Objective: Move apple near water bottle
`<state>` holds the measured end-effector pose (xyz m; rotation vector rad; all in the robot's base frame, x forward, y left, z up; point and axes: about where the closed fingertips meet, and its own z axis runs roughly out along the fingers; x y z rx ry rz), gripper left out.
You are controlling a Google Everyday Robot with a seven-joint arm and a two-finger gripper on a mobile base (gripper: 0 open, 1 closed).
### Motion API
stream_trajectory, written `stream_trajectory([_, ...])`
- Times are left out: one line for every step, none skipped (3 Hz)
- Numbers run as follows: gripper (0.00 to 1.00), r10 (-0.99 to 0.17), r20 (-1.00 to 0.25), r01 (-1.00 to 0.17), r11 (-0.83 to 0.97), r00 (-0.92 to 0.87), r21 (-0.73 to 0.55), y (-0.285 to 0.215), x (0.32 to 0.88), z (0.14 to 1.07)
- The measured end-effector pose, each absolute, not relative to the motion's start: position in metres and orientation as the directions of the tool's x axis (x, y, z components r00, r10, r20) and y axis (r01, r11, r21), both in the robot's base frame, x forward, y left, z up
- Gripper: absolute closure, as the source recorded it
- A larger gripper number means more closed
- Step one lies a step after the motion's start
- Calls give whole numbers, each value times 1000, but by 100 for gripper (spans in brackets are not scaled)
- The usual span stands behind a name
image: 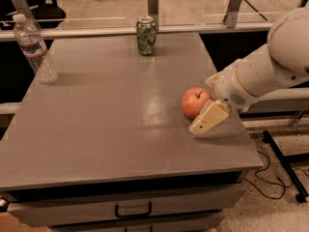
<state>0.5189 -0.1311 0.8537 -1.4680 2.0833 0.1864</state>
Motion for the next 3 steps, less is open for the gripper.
stream_trajectory([42, -795, -554, -896, 405, -245, -185, -127, 526, 849])
stream_trajectory([65, -769, -587, -894, 417, -251, -164, -121, 531, 864])
stream_trajectory([88, -741, -635, -889, 420, -219, -184, -121, 535, 904])
